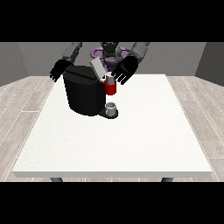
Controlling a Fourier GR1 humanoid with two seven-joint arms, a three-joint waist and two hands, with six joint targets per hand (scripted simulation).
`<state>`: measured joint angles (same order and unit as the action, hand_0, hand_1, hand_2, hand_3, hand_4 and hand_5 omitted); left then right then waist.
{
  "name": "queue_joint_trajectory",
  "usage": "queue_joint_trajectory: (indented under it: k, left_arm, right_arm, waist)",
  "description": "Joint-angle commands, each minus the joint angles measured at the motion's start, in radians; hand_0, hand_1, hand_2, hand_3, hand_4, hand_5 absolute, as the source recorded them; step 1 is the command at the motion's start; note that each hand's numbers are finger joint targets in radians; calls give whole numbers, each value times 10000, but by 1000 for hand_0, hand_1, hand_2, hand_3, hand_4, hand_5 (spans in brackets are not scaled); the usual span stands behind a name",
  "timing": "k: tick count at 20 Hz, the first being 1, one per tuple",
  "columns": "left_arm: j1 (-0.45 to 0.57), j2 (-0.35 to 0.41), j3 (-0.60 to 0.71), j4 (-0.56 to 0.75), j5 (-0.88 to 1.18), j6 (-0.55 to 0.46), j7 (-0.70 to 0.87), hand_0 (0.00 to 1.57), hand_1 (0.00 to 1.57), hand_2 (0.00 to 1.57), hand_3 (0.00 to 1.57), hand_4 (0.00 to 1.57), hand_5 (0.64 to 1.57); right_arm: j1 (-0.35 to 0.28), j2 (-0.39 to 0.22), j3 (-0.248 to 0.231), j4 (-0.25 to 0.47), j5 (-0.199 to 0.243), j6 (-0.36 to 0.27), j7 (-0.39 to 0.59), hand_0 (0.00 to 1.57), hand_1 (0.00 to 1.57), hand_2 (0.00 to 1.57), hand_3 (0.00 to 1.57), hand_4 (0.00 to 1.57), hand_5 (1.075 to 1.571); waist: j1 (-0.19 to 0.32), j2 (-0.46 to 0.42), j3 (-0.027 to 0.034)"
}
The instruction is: Insert the coffee pod into the coffee machine and close the lid
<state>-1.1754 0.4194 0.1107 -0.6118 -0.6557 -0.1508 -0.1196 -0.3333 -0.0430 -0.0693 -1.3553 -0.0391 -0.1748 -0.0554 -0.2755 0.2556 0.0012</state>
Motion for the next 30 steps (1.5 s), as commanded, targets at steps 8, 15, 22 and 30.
queue_joint_trajectory:
  k: [8, 15, 22, 30]
  left_arm:
    - [57, 240, 37, 220, -231, -28, -76, 1085, 1085, 1132, 956, 403, 1571]
    - [-254, 322, -93, -209, -437, 99, -358, 1064, 1064, 1117, 952, 360, 1571]
    - [274, 137, -686, 30, -942, -385, -589, 0, 0, 0, 0, 0, 1571]
    - [435, -151, -719, -213, -1020, -586, -361, 0, 0, 0, 0, 0, 1571]
  right_arm:
    - [392, 254, 441, -358, 153, 56, -200, 0, 0, 0, 0, 477, 1571]
    - [-292, -291, -436, 511, -201, 227, -858, 0, 0, 0, 0, 447, 1571]
    - [148, 259, 105, 202, 267, -424, -417, 0, 0, 0, 0, 360, 1571]
    - [560, 33, -60, 576, 89, -182, -932, 0, 0, 0, 0, 416, 1571]
  waist:
    - [-206, -41, -11]
    - [220, 626, -7]
    - [217, -2, -10]
    - [456, -521, -7]
